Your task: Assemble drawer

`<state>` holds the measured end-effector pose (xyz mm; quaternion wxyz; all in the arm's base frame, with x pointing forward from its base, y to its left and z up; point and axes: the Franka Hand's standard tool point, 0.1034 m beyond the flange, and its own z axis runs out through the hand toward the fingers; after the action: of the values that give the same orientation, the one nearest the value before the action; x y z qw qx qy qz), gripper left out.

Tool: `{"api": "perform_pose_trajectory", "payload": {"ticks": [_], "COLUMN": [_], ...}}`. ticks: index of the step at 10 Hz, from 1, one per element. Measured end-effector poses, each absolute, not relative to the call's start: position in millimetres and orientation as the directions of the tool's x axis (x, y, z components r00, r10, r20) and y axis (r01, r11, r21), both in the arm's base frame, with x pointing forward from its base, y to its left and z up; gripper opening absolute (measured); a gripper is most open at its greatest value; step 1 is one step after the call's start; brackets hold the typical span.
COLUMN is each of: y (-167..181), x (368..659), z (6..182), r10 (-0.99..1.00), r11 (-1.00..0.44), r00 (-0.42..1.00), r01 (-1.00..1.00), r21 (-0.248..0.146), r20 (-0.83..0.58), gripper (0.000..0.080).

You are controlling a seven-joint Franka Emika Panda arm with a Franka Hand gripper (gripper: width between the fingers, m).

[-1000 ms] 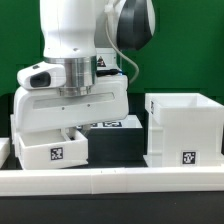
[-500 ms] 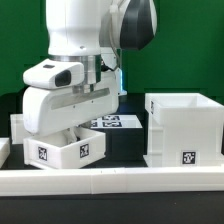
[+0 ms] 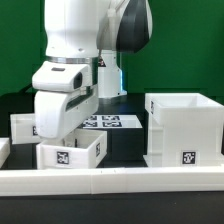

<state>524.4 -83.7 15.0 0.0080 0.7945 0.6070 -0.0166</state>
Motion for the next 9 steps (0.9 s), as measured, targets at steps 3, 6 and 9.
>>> {"api": "perform_pose_trajectory", "payload": {"ticks": [3,6,9], "y": [-78,-74,-40], "x": [524,523,535], "z": [13.9,12.4,16.3], "r10": [0.996,0.998,0.998], "r11": [-0.063,0.007,-0.034], "r00": [0.062,-0.009,0.033], "r01": [0.998,0.999,0.999], "r21": [-0.024,-0.031,-0.029], "r20": [-0.059,-0.065,-0.055], "gripper": [0.0041,0.0041,0.0041]}}
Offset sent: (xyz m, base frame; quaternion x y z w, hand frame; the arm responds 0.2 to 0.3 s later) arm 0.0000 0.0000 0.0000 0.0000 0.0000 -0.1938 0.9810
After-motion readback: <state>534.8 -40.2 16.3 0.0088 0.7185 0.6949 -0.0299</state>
